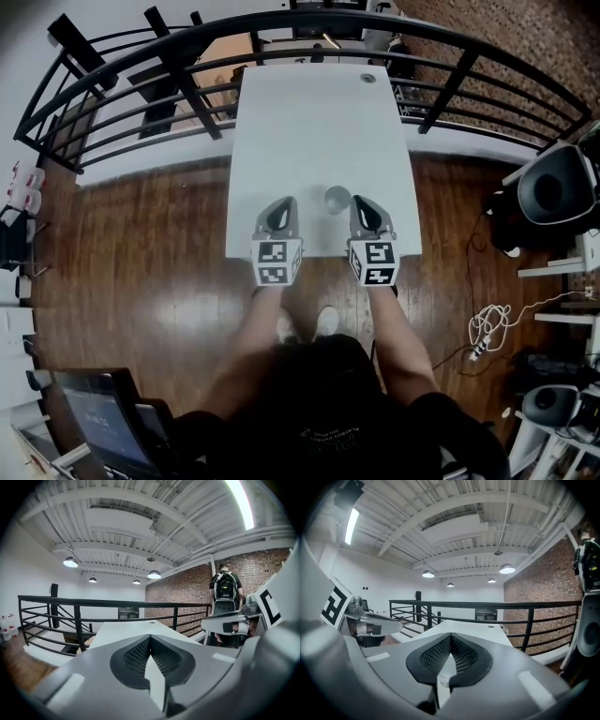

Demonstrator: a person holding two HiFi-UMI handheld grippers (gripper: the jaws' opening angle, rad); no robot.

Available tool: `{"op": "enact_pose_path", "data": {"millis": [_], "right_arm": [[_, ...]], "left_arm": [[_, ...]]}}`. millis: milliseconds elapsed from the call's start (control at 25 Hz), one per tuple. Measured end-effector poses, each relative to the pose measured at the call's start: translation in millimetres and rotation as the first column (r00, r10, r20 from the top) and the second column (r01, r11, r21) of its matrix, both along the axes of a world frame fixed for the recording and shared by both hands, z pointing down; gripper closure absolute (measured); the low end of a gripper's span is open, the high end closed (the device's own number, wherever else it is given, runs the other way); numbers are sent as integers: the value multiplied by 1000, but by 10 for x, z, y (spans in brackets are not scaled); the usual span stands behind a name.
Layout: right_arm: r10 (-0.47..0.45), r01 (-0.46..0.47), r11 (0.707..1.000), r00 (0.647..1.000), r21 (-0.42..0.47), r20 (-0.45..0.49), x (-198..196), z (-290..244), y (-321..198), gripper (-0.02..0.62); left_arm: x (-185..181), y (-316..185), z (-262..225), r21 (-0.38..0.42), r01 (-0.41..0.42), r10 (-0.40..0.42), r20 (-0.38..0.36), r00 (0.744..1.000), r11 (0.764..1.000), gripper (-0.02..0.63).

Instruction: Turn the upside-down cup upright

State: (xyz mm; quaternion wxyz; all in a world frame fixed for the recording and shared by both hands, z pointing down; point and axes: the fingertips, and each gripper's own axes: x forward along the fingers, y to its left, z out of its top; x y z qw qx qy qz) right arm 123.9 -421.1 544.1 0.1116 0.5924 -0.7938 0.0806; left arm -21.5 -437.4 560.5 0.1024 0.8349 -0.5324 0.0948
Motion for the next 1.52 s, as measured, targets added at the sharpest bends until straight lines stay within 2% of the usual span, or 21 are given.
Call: {"op": "enact_pose_path", "data": {"millis": [840,1160,1520], "right_arm": [[-18,18,999,1000,49,-11,-21,-109,203,583],[-79,81,994,996,74,-40,-4,-133,546,583],[-68,69,995,998,76,-13,-11,-162,1040,583]], "left_arm": [[37,251,-131,33,9,-9,17,1000,999,609],[-42,564,-228,48,90,-90,13,996,995,609],[-48,1073,-238,52,69,-70,24,997,996,609]]}}
